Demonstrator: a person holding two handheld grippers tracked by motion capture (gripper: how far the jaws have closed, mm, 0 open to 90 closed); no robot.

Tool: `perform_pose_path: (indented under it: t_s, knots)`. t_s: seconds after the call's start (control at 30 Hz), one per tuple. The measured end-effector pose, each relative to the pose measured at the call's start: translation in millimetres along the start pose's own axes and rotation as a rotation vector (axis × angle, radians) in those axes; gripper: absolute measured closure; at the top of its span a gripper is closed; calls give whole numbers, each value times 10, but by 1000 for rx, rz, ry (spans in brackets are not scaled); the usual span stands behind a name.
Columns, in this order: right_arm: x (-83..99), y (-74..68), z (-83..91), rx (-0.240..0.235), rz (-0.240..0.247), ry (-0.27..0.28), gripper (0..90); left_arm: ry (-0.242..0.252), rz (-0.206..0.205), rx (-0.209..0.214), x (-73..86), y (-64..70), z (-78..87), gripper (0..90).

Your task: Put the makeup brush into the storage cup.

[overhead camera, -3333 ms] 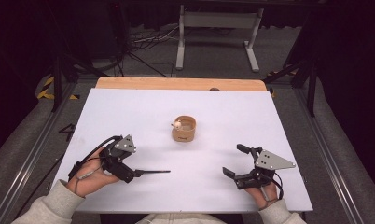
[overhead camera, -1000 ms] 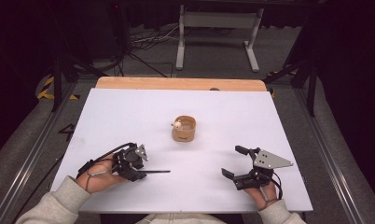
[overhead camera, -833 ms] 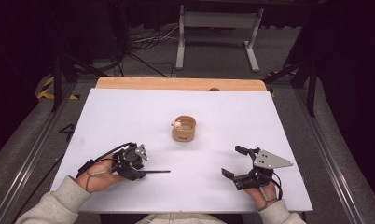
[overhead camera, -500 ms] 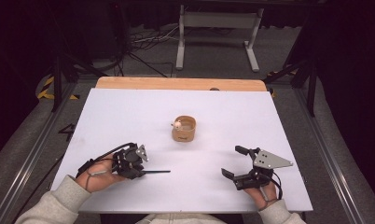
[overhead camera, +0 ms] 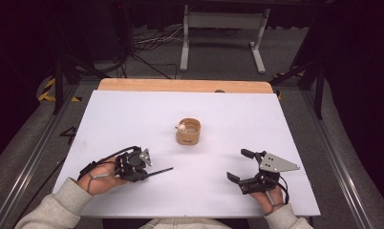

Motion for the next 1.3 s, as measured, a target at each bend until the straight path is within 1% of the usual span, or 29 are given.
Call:
perform_pose_path:
  t_s: [0.1,0.13,0.2,0.23,0.27,0.47,0.57,0.6,0.7,0.83,0.87,0.9,0.93,1.07,1.13,1.2,1.27,1.3]
  knots:
    - [-2,3,3,2,-2,2,33,1,2,1,-1,7,1,823]
    - [-2,7,7,6,-3,0,33,-1,-4,-4,-1,9,2,823]
    - [4,-8,-3,1,2,-9,33,0,-23,4,-16,29,4,825]
    - [3,-19,-11,-2,3,-10,31,-7,-25,4,-16,39,5,825]
    - [3,-23,-13,-1,7,-14,28,-16,-37,8,-19,54,4,825]
    - [-40,-85,-28,-33,-7,-6,28,-5,-65,7,-101,77,55,826]
    - [-61,-125,-46,-46,7,-21,28,-4,-76,7,-135,90,81,826]
    - [-61,-125,-46,-46,7,-21,28,-11,-85,4,-154,94,102,826]
    - [-93,-182,-80,-69,19,-31,41,-2,-102,4,-223,111,138,826]
    - [-138,-279,-146,-107,47,-49,64,2,-123,7,-313,133,165,826]
    - [-150,-303,-163,-117,52,-52,66,6,-123,5,-343,142,170,826]
    - [-165,-330,-186,-127,58,-55,69,4,-134,9,-365,146,178,826]
    - [-165,-330,-186,-127,58,-55,69,4,-134,9,-365,146,178,826]
    - [-213,-438,-275,-167,82,-71,85,10,-165,10,-484,184,208,826]
    - [-218,-481,-318,-183,90,-88,91,12,-178,14,-537,198,217,826]
    - [-239,-543,-369,-203,101,-91,104,12,-188,19,-579,207,223,826]
    - [-242,-563,-380,-212,103,-93,110,12,-192,20,-621,221,224,826]
    - [-247,-592,-400,-220,107,-92,114,11,-204,24,-642,225,221,826]
Point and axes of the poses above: each handheld gripper's, and its own axes: z roughly backward along the jaws, x roughly out of its underside, y roughly to its right, the point moved 10 cm from there along -z, roughly forward along the jaws, and after that the axes turned 8 degrees about -z, right-handed, at the moved point
